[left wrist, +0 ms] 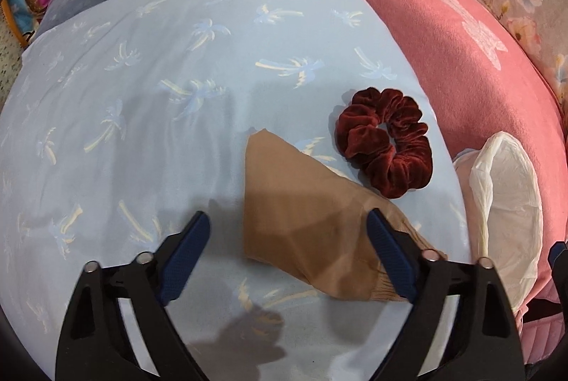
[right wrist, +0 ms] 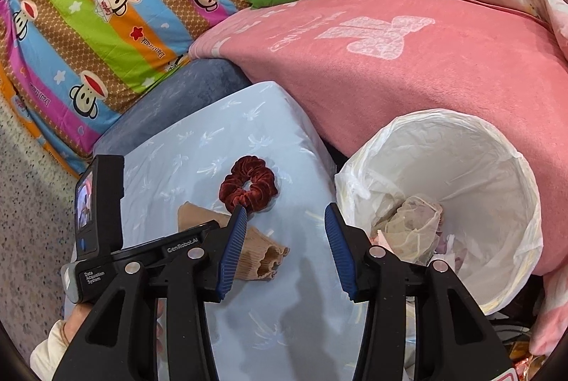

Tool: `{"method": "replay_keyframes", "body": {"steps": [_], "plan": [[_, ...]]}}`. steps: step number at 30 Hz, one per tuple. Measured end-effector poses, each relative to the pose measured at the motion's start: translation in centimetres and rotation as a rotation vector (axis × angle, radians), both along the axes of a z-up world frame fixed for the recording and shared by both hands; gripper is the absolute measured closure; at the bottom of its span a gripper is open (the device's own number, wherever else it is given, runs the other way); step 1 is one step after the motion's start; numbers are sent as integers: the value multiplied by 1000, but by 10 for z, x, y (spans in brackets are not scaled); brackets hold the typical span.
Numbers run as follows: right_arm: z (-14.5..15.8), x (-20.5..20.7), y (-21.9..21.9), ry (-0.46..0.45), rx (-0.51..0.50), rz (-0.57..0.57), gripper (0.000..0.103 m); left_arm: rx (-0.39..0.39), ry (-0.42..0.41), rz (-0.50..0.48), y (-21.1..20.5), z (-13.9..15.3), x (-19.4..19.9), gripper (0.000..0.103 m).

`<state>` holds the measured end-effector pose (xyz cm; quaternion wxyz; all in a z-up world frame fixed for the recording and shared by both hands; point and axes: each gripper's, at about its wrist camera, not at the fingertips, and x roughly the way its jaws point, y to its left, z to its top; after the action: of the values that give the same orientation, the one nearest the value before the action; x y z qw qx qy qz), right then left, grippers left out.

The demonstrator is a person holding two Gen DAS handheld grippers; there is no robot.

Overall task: Collect trash
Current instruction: 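Close the left tool on the beige stocking while the right tool grasps the red velvet scrunchie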

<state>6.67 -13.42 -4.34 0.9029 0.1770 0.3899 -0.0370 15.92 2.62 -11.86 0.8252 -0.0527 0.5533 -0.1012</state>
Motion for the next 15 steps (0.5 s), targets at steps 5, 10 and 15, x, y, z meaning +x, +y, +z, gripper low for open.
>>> {"method": "replay_keyframes", "body": {"steps": [5, 10, 15], "plan": [[-5, 9, 9, 16, -5, 18, 57, 29, -7, -26, 0, 1, -1, 58], [-11, 20, 18, 31, -1, 35, 57, -2, -1, -46, 9, 4, -1, 83], [-18, 34, 27, 49, -9, 50, 57, -13, -29, -26, 21, 15, 0, 85]]}}
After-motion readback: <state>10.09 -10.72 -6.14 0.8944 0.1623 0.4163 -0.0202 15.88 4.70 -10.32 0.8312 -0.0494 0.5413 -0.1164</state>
